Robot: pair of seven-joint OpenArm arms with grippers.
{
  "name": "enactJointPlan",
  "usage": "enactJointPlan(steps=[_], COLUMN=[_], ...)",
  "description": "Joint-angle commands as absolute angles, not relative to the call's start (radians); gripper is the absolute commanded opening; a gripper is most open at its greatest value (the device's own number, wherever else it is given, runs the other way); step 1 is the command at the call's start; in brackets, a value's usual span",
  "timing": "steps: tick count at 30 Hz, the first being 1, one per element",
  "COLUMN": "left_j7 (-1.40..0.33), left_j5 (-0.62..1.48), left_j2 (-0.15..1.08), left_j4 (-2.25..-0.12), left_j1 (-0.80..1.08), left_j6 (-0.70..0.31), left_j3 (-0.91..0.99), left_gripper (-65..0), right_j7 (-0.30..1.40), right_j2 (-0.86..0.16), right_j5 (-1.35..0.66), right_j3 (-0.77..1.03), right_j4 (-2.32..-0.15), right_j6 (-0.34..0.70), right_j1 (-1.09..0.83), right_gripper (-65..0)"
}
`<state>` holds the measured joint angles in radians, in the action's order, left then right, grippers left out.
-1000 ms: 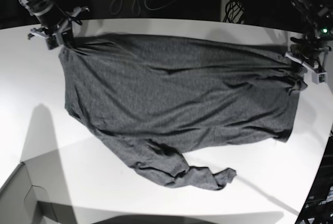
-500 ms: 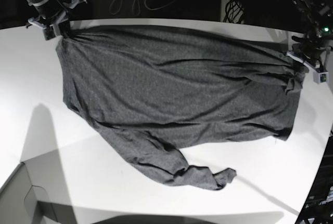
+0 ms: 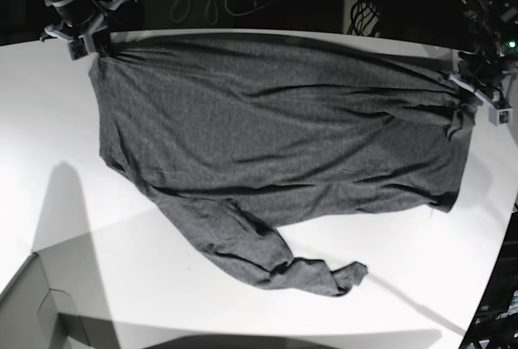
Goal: Layout the t-shirt on the table in an organized manner, then fold the t-shirt properly
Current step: 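Lift and pull the held edge with both grippers to stretch the shirt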
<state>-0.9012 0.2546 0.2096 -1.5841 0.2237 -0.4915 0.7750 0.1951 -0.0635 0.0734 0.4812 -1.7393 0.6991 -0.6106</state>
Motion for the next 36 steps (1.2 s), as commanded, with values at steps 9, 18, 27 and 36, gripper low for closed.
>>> enactJointPlan(steps=[9, 18, 27, 36], left_j7=[-0.886, -0.924, -0.964, -0.955], left_j5=[0.266, 0.271, 0.271, 0.260], left_j2=[0.225, 0.214, 0.185, 0.188], left_j4=[-1.606, -1.699, -1.797, -1.755], left_j1=[0.236, 0.231, 0.168, -0.035], left_j6=[-0.489, -0.490, -0.490, -0.479], left_j3=[0.782, 0.881, 1.000, 1.015], left_gripper=[-46.7, -39.3, -38.6, -22.0], right_j7=[0.176, 0.179, 0.179, 0.196], right_j2=[-0.071, -0.041, -0.041, -0.045], right_j5=[0.061, 0.007, -0.127, -0.104], right_j3=[0.470, 0.504, 0.582, 0.549], right_j4=[-1.782, -1.891, -1.929, -1.931], right_j6=[0.698, 0.698, 0.698, 0.698], right_j1=[-0.631, -0.653, -0.641, -0.484], right_gripper=[-62.3, -40.2, -39.0, -32.7])
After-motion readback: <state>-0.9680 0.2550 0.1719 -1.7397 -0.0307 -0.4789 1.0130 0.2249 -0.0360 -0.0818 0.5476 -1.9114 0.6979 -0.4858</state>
